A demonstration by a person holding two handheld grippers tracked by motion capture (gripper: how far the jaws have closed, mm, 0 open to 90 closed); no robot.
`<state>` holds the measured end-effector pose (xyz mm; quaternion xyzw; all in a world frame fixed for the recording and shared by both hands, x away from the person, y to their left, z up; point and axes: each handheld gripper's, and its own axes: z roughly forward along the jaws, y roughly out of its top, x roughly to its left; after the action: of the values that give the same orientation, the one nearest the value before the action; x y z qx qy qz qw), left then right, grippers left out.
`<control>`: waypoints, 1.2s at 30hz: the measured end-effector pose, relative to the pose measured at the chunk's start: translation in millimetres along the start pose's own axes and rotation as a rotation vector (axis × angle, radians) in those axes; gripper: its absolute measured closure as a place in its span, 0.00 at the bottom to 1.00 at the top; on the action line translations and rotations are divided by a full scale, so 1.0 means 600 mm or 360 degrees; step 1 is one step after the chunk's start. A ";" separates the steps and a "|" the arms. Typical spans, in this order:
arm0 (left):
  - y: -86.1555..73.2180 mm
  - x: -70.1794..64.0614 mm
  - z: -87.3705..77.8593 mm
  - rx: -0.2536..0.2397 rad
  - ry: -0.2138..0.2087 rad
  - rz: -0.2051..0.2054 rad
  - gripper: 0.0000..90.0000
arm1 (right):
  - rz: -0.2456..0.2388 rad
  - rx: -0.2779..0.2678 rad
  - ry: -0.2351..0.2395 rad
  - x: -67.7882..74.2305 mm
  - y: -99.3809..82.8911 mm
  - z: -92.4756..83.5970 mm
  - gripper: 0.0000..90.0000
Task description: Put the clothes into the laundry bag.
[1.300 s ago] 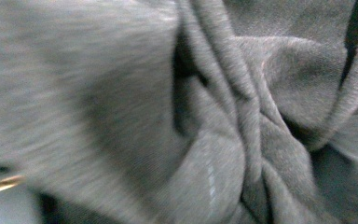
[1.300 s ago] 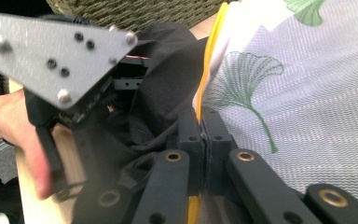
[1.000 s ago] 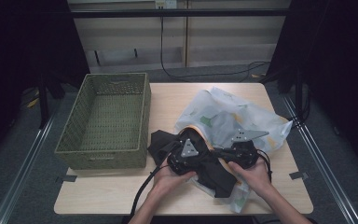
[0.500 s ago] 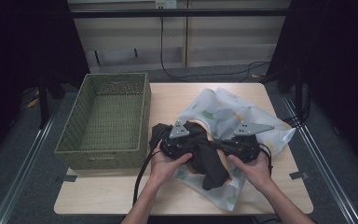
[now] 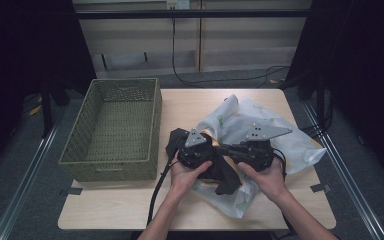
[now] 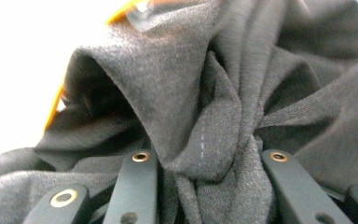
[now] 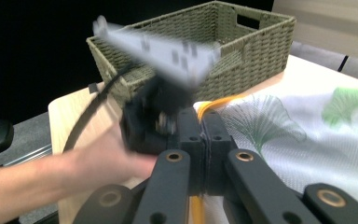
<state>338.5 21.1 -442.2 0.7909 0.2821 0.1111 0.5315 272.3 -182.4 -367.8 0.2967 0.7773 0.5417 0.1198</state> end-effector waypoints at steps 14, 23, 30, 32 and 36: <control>0.052 0.010 -0.025 -0.0330 0.0329 -0.0059 0.77 | 0.0029 -0.0100 0.0151 0.025 0.014 -0.009 0.99; -0.017 0.028 0.050 -0.0054 0.0313 0.0032 0.69 | 0.0154 0.0094 0.0087 0.000 -0.050 -0.001 0.99; -0.057 0.021 0.084 0.0117 0.0245 0.0096 0.48 | 0.0197 0.0259 -0.0072 -0.043 -0.111 0.009 0.99; -0.063 0.019 0.091 0.0164 0.0236 0.0094 0.43 | 0.0197 0.0286 -0.0095 -0.049 -0.118 0.014 0.99; -0.067 0.013 0.093 0.0205 0.0186 0.0077 0.35 | 0.0169 0.0330 -0.0141 -0.051 -0.128 0.022 0.99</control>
<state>358.3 -7.1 -502.2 0.8223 0.2999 0.1515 0.4592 278.1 -208.5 -447.3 0.3718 0.8063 0.4503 0.0940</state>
